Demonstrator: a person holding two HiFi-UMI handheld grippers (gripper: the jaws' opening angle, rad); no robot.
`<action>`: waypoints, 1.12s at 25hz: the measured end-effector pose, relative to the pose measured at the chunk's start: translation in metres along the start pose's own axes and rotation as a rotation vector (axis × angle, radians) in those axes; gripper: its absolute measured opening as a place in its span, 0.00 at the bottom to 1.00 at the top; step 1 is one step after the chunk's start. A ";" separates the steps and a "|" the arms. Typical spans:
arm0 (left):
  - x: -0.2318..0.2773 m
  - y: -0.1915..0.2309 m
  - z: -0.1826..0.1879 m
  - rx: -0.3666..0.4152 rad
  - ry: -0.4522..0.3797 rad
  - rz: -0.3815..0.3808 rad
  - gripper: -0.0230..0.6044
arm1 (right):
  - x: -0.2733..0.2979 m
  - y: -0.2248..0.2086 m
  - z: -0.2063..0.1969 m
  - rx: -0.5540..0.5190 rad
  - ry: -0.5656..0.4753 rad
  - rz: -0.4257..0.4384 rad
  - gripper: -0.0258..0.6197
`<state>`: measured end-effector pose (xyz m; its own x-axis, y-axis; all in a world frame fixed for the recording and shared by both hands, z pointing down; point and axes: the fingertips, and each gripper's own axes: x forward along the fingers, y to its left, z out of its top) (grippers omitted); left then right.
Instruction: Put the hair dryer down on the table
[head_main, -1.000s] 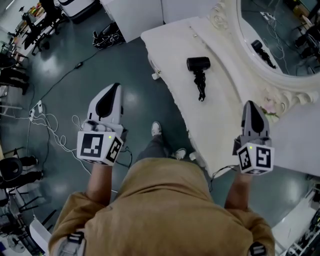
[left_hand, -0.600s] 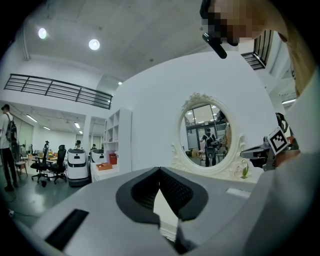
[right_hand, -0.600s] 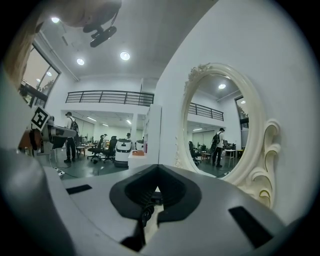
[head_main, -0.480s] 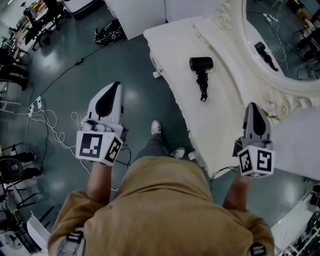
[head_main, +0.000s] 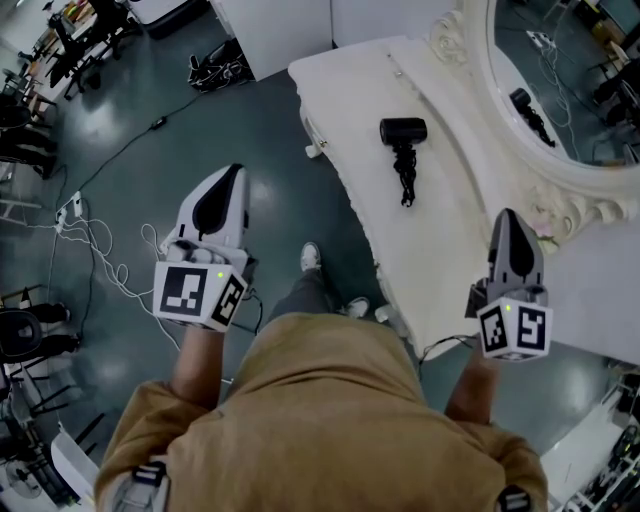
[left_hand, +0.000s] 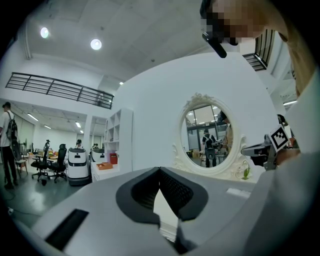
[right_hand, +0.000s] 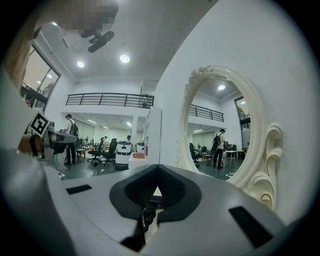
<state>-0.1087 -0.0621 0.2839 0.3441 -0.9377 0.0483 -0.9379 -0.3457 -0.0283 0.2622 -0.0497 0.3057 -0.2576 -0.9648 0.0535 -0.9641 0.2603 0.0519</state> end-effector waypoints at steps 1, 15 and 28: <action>0.000 0.000 -0.001 -0.002 0.002 0.001 0.04 | 0.000 0.000 0.000 0.001 0.000 0.001 0.04; 0.005 0.011 0.005 -0.006 0.003 0.002 0.04 | 0.020 0.010 0.012 0.012 -0.025 0.011 0.05; 0.044 0.020 0.008 -0.018 0.004 -0.064 0.04 | 0.031 0.007 0.018 0.003 -0.015 -0.054 0.04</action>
<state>-0.1119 -0.1101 0.2771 0.4031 -0.9136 0.0533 -0.9148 -0.4039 -0.0066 0.2459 -0.0781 0.2902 -0.2057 -0.9780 0.0356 -0.9769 0.2073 0.0515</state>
